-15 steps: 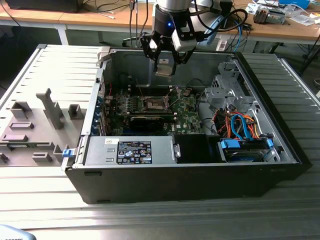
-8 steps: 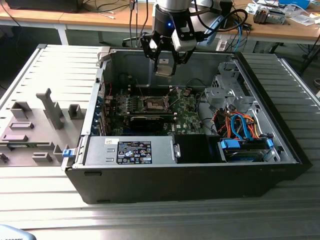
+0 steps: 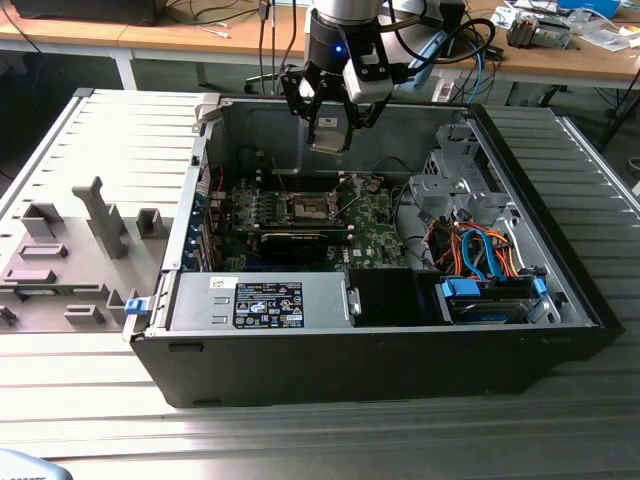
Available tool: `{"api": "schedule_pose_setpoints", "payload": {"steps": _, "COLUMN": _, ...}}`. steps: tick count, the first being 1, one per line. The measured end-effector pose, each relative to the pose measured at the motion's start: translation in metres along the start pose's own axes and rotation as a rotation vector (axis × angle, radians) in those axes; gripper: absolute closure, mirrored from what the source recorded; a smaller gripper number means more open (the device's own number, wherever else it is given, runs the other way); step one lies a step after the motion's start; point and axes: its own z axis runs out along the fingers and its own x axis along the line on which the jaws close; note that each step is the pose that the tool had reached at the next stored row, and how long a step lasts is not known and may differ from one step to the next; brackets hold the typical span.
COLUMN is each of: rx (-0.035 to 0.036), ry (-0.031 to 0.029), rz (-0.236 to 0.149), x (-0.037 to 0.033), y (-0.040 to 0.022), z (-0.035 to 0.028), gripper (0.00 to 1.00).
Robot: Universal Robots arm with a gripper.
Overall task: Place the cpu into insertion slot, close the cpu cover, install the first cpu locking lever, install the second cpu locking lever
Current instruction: 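Place the cpu into insertion slot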
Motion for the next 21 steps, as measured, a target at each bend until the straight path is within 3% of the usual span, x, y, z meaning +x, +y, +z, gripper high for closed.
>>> {"api": "schedule_pose_setpoints", "payload": {"steps": 21, "rx": -0.0003, "ry": -0.0009, "rz": 0.019, "x": 0.0, "y": 0.0, "z": 0.0005, "gripper": 0.45}}
